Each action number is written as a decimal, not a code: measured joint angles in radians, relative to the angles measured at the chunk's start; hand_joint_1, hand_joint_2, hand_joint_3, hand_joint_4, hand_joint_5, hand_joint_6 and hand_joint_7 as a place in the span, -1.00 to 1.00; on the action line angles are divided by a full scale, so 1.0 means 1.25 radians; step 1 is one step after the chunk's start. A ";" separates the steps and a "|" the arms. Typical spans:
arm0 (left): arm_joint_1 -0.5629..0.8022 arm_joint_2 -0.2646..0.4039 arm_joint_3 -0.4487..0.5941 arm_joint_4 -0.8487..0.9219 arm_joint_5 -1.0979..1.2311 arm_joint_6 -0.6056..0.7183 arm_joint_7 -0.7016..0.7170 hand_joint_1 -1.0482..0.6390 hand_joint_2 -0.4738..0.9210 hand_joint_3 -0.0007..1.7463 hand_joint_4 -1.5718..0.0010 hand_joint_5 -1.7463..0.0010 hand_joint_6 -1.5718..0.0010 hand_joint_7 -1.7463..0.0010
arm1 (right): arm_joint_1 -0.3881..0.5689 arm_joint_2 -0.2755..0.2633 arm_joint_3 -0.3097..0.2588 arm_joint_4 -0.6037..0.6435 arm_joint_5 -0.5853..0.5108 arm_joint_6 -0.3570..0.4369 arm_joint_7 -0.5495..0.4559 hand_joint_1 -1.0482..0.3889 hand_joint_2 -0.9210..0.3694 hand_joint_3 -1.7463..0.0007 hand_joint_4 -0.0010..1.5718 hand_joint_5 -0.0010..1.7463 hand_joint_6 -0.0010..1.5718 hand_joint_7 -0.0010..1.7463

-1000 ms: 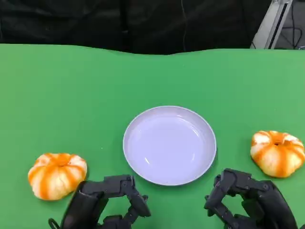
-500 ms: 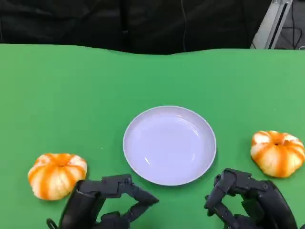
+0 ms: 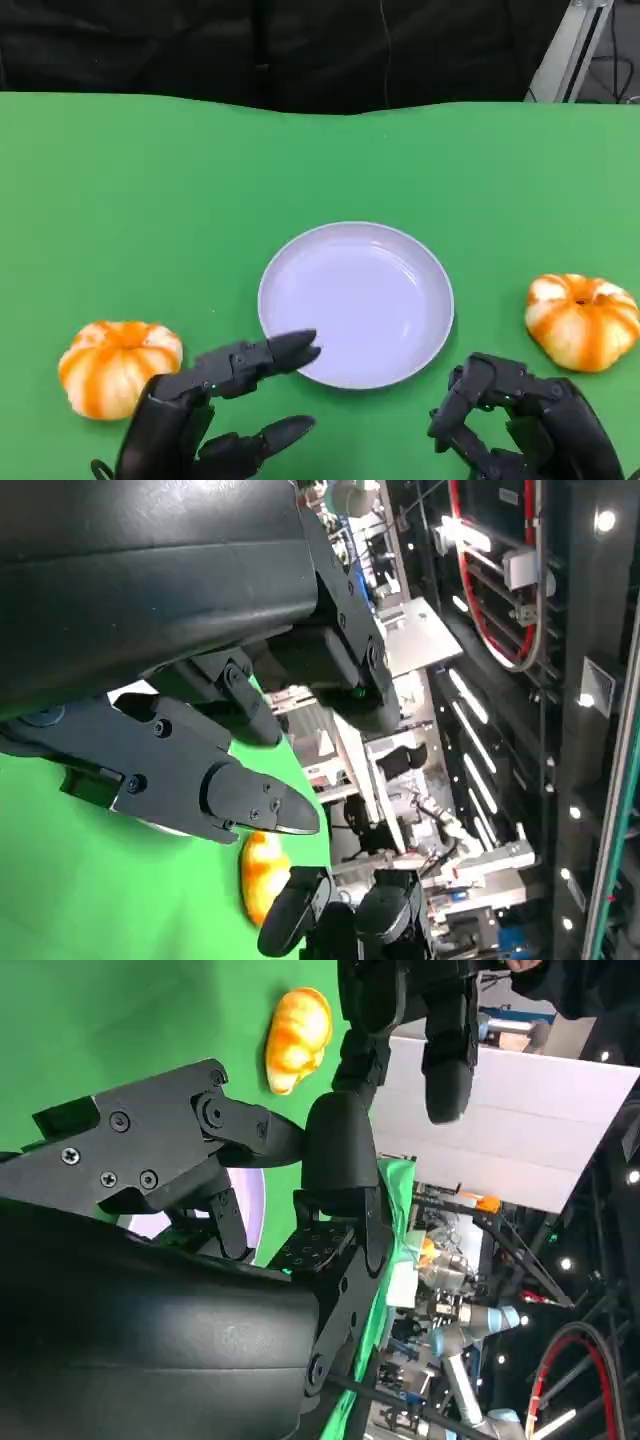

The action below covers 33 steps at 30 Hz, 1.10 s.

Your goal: Grasp the bread from the table and place it into the plate.

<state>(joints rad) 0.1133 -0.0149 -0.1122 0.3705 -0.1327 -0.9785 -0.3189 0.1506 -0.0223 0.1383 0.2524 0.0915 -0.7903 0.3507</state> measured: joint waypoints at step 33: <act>0.042 0.081 0.258 -0.275 0.474 0.031 0.297 -0.73 1.00 -0.83 0.25 0.99 0.27 0.98 | 0.005 0.000 0.006 -0.002 -0.009 0.000 -0.003 0.21 -0.71 0.16 -0.04 0.83 -0.02 0.45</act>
<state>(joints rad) 0.1655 0.0868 0.2104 0.0270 0.4599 -0.9404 0.0529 0.1563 -0.0222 0.1457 0.2503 0.0798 -0.7906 0.3470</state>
